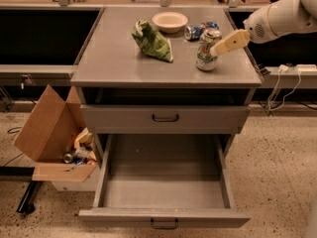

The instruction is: Place 7up can into middle drawer

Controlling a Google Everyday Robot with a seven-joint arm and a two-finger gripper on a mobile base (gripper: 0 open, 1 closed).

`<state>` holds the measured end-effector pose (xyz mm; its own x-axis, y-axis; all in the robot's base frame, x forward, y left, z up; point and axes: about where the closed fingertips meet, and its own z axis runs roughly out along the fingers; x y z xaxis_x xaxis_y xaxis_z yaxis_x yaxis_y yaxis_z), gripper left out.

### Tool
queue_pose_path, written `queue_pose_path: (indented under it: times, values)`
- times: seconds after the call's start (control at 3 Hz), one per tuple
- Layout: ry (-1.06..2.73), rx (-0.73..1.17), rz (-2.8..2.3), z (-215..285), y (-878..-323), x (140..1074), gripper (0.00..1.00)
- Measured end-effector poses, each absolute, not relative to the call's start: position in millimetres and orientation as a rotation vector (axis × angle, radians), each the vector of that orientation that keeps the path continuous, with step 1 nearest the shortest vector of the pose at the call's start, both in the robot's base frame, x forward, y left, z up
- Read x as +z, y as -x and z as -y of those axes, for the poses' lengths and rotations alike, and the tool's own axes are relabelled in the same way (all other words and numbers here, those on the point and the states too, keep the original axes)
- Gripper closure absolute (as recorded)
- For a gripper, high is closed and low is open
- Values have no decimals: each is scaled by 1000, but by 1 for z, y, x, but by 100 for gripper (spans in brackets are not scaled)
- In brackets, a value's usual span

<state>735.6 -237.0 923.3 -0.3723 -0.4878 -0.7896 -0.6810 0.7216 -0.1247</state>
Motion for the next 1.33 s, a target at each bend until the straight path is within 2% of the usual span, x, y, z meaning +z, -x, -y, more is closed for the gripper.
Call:
queue_pose_path:
  times: [0.33, 0.67, 1.33]
  values:
    - [869, 311, -2027, 233, -755, 916, 0]
    - [885, 340, -2008, 220, -764, 913, 18]
    - [960, 378, -1965, 186, -755, 922, 66]
